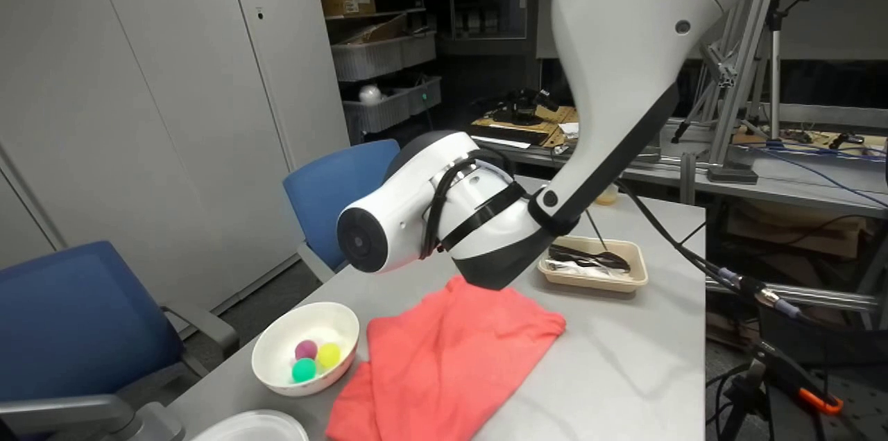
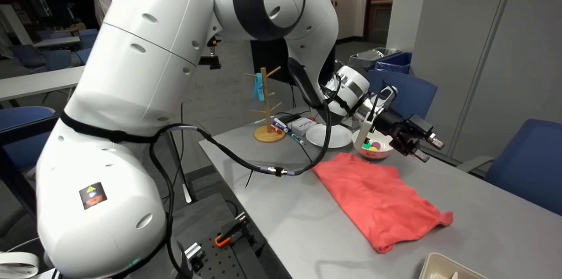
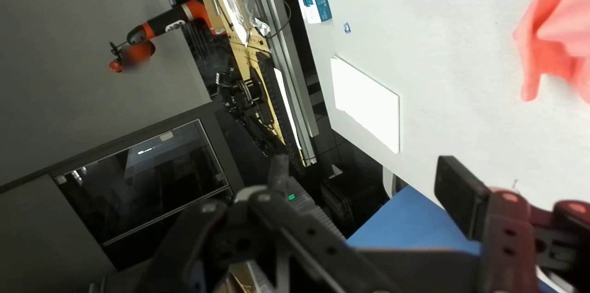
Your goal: Fold the right sleeve and then the left sleeve of the sweatshirt, fold the sweatshirt in half from bottom to top
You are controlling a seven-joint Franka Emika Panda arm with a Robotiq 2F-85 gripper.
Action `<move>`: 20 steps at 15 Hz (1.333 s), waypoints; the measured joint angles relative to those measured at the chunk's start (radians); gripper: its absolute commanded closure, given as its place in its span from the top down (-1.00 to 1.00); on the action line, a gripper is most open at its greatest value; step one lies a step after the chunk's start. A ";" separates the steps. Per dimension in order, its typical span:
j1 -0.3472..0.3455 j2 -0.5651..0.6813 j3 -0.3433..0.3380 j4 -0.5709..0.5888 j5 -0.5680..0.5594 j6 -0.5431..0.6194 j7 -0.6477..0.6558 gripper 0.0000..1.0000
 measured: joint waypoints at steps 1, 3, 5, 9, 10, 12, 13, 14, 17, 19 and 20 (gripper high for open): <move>0.003 -0.008 0.001 0.000 -0.007 -0.021 0.002 1.00; 0.007 -0.037 0.006 -0.008 -0.014 -0.065 0.007 1.00; 0.008 -0.083 0.018 -0.027 -0.012 -0.111 0.016 1.00; 0.005 -0.217 0.048 -0.107 0.033 -0.178 0.017 1.00; 0.004 -0.255 0.055 -0.132 0.052 -0.186 0.017 1.00; -0.006 -0.336 0.070 -0.183 0.101 -0.185 0.012 1.00; -0.015 -0.376 0.078 -0.208 0.139 -0.177 0.001 1.00; -0.025 -0.414 0.083 -0.230 0.182 -0.160 -0.015 1.00; -0.056 -0.508 0.087 -0.283 0.321 -0.075 -0.054 1.00; -0.072 -0.556 0.087 -0.315 0.402 -0.010 -0.065 1.00; -0.078 -0.577 0.087 -0.331 0.439 0.022 -0.070 1.00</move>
